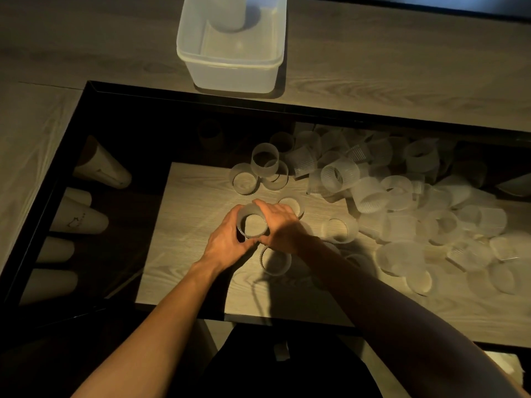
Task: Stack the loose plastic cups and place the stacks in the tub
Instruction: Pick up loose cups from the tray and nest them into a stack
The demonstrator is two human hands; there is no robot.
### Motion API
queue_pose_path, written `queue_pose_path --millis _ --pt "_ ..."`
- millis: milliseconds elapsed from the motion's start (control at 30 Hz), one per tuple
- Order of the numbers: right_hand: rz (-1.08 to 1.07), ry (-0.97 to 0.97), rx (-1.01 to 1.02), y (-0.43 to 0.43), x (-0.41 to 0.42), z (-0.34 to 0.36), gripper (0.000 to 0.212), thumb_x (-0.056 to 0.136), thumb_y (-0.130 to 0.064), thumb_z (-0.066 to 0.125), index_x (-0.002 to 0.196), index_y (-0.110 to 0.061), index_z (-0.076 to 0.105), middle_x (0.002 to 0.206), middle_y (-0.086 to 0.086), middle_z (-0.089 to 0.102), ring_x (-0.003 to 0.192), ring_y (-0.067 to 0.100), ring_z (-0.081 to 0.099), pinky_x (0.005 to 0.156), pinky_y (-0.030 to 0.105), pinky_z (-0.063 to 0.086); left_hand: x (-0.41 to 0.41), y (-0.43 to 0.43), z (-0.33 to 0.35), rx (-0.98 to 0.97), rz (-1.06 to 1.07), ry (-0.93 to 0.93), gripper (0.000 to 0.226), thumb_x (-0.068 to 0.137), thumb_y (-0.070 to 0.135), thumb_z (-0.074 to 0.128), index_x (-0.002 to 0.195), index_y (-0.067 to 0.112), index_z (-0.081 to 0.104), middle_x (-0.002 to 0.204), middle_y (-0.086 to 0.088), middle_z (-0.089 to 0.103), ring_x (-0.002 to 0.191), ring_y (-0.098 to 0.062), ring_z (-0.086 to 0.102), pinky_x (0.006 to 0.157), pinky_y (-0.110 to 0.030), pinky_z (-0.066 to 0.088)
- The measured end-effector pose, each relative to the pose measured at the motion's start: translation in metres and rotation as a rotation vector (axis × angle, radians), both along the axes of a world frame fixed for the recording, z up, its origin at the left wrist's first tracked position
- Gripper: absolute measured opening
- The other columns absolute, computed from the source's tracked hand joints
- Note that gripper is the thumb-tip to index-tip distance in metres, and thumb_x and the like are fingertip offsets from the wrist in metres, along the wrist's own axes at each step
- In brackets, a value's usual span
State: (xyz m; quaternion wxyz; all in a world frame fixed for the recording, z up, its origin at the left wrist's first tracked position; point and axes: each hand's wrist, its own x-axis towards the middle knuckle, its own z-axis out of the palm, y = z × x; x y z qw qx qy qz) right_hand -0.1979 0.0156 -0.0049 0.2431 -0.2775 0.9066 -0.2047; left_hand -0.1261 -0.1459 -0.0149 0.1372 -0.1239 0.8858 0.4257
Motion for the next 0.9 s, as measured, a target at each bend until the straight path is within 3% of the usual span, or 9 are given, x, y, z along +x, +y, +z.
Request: queue_pose_path --millis 200,367,500,633,800,900 --pt "-0.120 0.014 -0.206 0.014 0.001 0.020 0.093 0.076 -0.020 0.077 0.155 -0.019 0.028 0.149 0.004 0.048 0.135 0.022 0.045 0.115 0.042 0.034 -0.006 0.006 0.015 -0.067 -0.003 0.205 0.087 0.073 0.036 0.084 0.145 0.023 0.037 0.139 0.002 0.053 0.123 -0.010 0.052 0.103 -0.032 0.046" --pt "-0.185 0.021 -0.195 0.039 -0.008 0.052 0.094 0.078 -0.024 0.076 0.156 -0.028 0.023 0.152 0.002 0.041 0.139 0.020 0.038 0.115 0.039 0.033 -0.028 0.029 0.040 -0.053 -0.068 0.280 0.086 0.074 0.034 0.084 0.145 0.024 0.037 0.140 0.001 0.053 0.125 -0.013 0.051 0.101 -0.026 0.039" --pt "-0.240 0.040 -0.191 0.064 -0.016 0.061 0.096 0.078 -0.028 0.078 0.155 -0.029 0.023 0.153 0.003 0.042 0.141 0.021 0.037 0.115 0.040 0.033 -0.048 0.049 0.048 -0.016 -0.142 0.291 0.086 0.075 0.038 0.082 0.146 0.032 0.034 0.142 0.006 0.051 0.126 -0.012 0.051 0.101 -0.025 0.041" --pt "-0.291 -0.007 -0.180 0.079 -0.023 0.057 0.098 0.077 -0.028 0.081 0.156 -0.028 0.024 0.153 0.002 0.042 0.142 0.019 0.037 0.116 0.036 0.033 -0.059 0.061 0.036 0.022 -0.168 0.215 0.090 0.074 0.043 0.083 0.146 0.038 0.029 0.145 0.006 0.049 0.130 -0.012 0.049 0.108 -0.037 0.045" --pt "-0.358 -0.083 -0.179 0.082 -0.028 0.044 0.098 0.078 -0.026 0.081 0.157 -0.024 0.023 0.157 0.003 0.038 0.144 0.020 0.036 0.117 0.036 0.031 -0.064 0.070 0.029 0.072 -0.191 0.193 0.088 0.077 0.040 0.082 0.147 0.038 0.029 0.146 0.008 0.046 0.129 -0.009 0.048 0.105 -0.027 0.043" --pt "-0.381 -0.082 -0.159 0.077 -0.034 0.039 0.101 0.076 -0.026 0.082 0.157 -0.027 0.022 0.155 0.003 0.041 0.142 0.022 0.039 0.116 0.041 0.035 -0.070 0.066 0.029 0.079 -0.181 0.189 0.088 0.073 0.048 0.080 0.145 0.037 0.031 0.144 0.008 0.047 0.128 -0.010 0.049 0.107 -0.037 0.045"
